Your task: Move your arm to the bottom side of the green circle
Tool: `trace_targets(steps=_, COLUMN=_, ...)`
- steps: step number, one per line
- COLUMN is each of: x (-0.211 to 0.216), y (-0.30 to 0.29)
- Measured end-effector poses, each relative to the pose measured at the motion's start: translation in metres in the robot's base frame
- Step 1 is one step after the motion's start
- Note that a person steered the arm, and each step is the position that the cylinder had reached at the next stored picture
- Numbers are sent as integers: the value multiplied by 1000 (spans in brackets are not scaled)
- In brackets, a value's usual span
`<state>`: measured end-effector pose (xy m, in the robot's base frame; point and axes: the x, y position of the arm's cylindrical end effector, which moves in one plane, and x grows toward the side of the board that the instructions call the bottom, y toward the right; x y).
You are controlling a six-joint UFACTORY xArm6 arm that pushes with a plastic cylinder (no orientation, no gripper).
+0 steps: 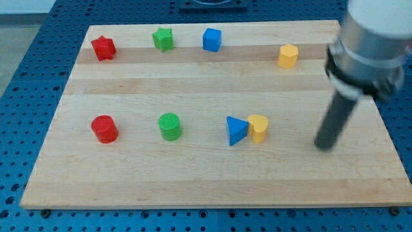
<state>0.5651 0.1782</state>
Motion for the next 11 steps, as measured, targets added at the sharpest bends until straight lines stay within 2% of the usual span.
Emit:
trace_targets(steps=2, x=8, y=0)
trace_targets(steps=3, x=-8, y=-70)
trace_targets(steps=4, x=-10, y=-101)
trace_targets(steps=5, x=-10, y=-101)
trace_targets(steps=6, x=-10, y=-127)
trace_targets(steps=8, x=-10, y=-238)
trace_targets(steps=9, x=-10, y=-260)
trace_targets(steps=10, x=4, y=-260)
trace_targets(steps=11, x=53, y=-260)
